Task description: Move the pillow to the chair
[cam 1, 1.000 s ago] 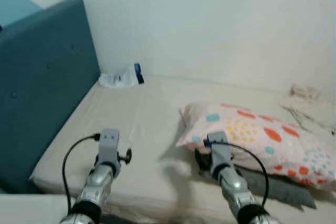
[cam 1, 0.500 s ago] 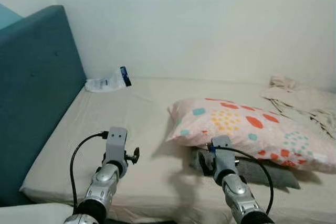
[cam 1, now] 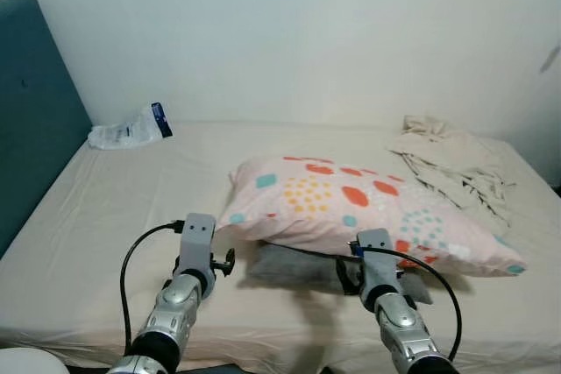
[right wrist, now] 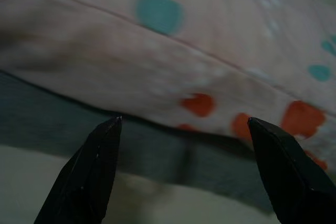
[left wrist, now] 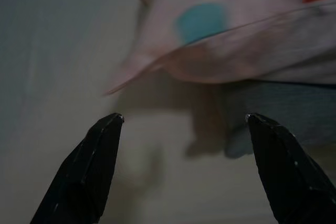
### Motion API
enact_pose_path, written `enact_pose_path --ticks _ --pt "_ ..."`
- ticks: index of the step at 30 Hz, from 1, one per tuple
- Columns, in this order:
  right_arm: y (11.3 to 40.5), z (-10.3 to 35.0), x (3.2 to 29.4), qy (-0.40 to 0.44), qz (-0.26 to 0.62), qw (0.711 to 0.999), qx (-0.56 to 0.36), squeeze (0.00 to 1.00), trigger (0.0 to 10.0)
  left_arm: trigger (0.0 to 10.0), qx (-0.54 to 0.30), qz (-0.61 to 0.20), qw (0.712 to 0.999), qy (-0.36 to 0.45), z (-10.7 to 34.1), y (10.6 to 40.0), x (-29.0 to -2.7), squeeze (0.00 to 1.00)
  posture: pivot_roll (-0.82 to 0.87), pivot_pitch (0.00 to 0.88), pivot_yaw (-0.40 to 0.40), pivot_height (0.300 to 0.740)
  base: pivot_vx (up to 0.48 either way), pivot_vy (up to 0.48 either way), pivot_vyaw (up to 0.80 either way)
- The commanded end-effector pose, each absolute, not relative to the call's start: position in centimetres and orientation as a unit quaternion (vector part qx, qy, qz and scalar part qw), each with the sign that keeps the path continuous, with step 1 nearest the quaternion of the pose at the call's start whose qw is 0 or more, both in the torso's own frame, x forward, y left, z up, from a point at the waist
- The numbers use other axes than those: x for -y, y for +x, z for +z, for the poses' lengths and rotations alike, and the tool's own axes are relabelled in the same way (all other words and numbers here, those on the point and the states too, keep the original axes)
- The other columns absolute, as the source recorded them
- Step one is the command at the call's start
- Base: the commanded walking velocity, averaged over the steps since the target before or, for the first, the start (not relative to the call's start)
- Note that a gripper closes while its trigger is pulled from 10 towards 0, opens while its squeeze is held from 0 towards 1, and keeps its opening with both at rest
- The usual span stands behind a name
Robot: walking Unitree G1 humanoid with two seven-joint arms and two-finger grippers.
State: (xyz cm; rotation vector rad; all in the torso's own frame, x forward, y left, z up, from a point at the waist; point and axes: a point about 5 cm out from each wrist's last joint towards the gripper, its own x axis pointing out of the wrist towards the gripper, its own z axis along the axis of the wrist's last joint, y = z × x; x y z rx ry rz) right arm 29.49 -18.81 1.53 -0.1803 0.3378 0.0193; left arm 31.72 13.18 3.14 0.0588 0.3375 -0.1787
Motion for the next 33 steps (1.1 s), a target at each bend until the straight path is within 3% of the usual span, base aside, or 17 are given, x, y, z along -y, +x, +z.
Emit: enact_pose_path --ticks 1,10,18,26,33 --pt "28.8 0.9 19.4 -0.087 0.003 0.979 -0.183 0.00 10.0 10.0 -0.168 -0.110 0.980 0.022 3.1 31.5 -12.4 0.00 -0.11 0.095 -0.009 0.740 0.000 0.480 0.00" --pt "28.6 1.0 19.8 -0.089 -0.006 0.979 -0.182 0.00 10.0 10.0 -0.191 -0.097 0.977 0.007 2.2 31.0 -12.5 0.00 -0.12 0.104 0.003 0.740 0.000 0.460 0.00" --pt "28.5 1.1 19.4 -0.070 -0.013 0.983 -0.171 0.00 10.0 10.0 -0.161 -0.082 0.983 -0.021 2.7 30.9 -12.9 0.00 -0.10 0.095 0.005 0.740 0.000 0.000 0.00" --pt "29.2 1.6 18.3 -0.038 0.004 0.987 -0.153 0.00 10.0 10.0 -0.142 -0.089 0.975 -0.146 3.9 31.3 -12.8 0.00 -0.07 0.082 -0.008 0.740 0.000 0.000 0.00" --pt "30.4 2.9 18.1 -0.028 0.005 0.990 -0.137 0.00 10.0 10.0 -0.135 -0.083 0.976 -0.151 4.3 32.0 -13.2 0.00 -0.07 0.068 -0.015 0.740 0.000 0.000 0.00"
